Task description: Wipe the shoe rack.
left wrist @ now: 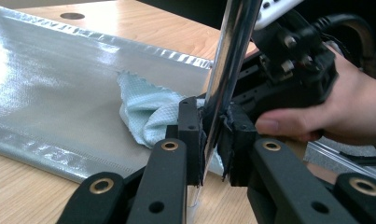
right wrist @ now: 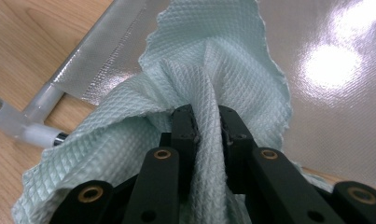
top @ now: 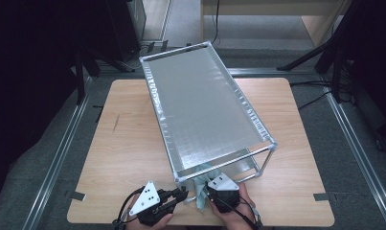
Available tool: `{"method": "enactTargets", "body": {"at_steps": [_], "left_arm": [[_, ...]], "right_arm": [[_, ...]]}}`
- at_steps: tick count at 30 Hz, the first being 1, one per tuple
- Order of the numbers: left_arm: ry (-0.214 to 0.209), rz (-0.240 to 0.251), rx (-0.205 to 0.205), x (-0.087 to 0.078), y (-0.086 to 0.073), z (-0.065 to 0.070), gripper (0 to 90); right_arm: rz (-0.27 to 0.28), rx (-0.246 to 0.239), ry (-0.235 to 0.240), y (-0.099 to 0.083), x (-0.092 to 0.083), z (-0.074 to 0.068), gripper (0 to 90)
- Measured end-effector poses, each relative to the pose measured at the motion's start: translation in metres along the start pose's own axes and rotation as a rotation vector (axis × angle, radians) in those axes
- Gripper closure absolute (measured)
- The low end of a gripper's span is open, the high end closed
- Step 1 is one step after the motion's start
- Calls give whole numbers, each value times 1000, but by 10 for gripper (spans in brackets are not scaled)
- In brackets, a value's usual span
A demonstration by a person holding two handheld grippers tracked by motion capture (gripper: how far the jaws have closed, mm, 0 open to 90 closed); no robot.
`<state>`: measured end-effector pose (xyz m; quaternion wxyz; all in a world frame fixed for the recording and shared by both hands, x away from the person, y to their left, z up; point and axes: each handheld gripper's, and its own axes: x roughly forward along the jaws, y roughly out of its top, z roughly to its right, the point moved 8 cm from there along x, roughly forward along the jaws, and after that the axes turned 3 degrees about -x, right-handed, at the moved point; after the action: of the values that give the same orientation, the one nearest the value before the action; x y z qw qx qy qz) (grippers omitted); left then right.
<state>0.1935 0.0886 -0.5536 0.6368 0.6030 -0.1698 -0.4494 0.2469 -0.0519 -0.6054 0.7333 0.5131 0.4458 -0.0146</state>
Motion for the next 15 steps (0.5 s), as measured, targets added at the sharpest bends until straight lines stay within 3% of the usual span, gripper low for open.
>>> {"method": "enactTargets", "body": {"at_steps": [3, 11, 13, 15], "left_arm": [[-2, -1, 3, 0, 0, 0, 802], [-2, -4, 3, 0, 0, 0, 801], [-3, -2, 0, 0, 0, 0, 801], [-4, -1, 0, 0, 0, 0, 801]], "right_arm": [[-10, 32, -38, -4, -4, 20, 778], [-29, 187, -215, -27, -29, 98, 748], [-26, 226, -228, -30, -34, 108, 762], [-26, 230, -230, -30, -34, 108, 775]]}}
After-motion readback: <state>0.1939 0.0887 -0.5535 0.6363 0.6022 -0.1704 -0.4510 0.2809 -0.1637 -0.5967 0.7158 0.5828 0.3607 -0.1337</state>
